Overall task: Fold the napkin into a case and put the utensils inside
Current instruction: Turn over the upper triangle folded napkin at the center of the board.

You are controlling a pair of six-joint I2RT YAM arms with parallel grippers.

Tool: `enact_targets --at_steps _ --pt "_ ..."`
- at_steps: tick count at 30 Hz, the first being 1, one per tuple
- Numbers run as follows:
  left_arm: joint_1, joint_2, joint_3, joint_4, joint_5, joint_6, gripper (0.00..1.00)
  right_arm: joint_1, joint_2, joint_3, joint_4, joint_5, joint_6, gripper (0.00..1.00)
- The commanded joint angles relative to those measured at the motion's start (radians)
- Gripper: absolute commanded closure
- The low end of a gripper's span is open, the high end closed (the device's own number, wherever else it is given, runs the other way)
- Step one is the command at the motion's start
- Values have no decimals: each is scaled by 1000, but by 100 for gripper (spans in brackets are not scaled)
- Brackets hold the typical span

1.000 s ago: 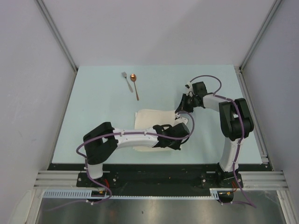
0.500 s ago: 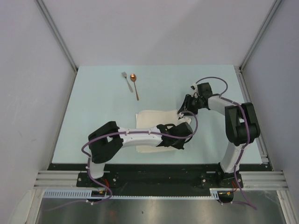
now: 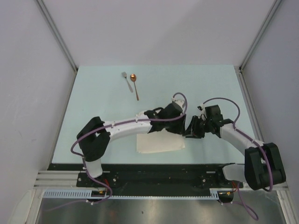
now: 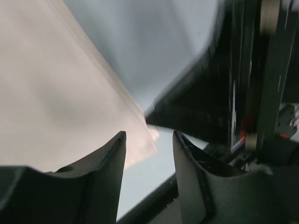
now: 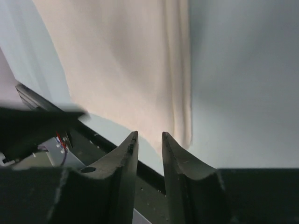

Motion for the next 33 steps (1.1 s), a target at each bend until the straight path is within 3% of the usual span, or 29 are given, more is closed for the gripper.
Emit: enact_targets --at_steps 1,12,18,24,33 --pt "146 26 161 -43 49 130 52 119 -125 -64 -14 129 47 72" --pt "237 263 437 -94 90 232 52 243 -96 -111 38 191 96 69" --pt "237 305 443 -49 58 284 51 251 -109 -120 13 206 97 67" --pt "237 319 437 -29 47 340 41 251 -183 -132 -63 257 85 62" --pt "237 382 483 -36 30 390 40 251 -136 -152 24 203 107 64"
